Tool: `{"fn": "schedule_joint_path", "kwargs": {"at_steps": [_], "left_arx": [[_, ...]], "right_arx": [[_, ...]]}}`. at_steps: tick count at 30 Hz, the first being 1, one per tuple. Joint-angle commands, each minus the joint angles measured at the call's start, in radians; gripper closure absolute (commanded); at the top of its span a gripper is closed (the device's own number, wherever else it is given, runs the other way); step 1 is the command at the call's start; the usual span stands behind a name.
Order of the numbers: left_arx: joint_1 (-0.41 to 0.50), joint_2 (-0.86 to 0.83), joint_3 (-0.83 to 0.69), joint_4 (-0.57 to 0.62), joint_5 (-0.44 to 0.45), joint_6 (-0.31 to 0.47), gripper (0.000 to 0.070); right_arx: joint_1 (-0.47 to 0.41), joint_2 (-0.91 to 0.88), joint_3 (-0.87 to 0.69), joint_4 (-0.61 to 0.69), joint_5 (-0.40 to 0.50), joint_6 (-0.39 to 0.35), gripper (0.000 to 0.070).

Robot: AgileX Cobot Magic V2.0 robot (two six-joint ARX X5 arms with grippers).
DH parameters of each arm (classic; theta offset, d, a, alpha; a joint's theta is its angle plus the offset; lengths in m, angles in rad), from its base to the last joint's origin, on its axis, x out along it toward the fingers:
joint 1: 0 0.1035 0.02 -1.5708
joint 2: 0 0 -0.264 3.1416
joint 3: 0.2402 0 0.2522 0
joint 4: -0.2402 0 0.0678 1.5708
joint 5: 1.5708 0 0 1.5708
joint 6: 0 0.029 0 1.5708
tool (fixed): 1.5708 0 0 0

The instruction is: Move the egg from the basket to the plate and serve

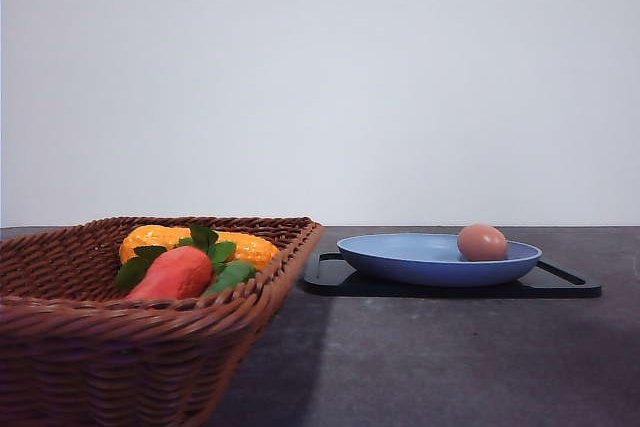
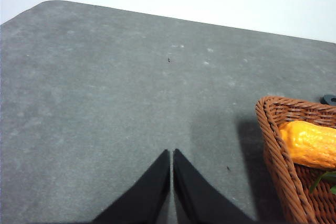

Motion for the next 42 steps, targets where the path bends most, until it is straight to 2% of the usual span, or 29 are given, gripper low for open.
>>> {"fn": "schedule_joint_path", "kwargs": {"at_steps": [1, 6, 10, 22, 42], "left_arx": [[0.0, -0.002, -0.023, -0.014, 0.004, -0.003, 0.07], [0.0, -0.002, -0.023, -0.014, 0.004, -0.003, 0.07], [0.0, -0.002, -0.023, -0.014, 0.004, -0.003, 0.07], [0.0, -0.002, -0.023, -0.014, 0.004, -0.003, 0.07], [0.0, -0.002, -0.023, -0.014, 0.004, -0.003, 0.07]], "right_arx": [[-0.004, -0.004, -0.008, -0.006, -0.027, 0.04, 0.07], [-0.009, -0.004, -0.008, -0.005, -0.049, 0.05, 0.07], [-0.018, -0.004, -0.008, 0.009, -0.075, 0.133, 0.07], [-0.131, -0.004, -0.008, 0.013, -0.07, 0.13, 0.07], [-0.133, -0.004, -0.008, 0.012, -0.07, 0.13, 0.07]]}}
